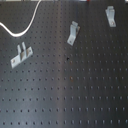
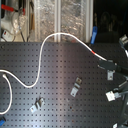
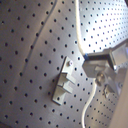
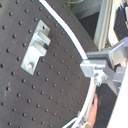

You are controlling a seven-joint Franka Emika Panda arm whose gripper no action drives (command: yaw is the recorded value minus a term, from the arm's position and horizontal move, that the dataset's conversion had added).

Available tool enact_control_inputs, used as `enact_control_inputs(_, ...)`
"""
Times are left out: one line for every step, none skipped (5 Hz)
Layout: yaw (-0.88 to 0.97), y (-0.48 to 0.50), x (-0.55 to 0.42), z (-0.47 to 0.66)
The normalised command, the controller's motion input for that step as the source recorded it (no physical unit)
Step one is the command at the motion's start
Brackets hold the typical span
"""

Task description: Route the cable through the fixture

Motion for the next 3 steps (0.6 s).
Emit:
enact_control_inputs(0.0,0.06,0.018,0.0)
enact_control_inputs(0.0,0.0,0.0,0.01)
enact_control_inputs(-0.4,-0.417,-0.126,-0.16)
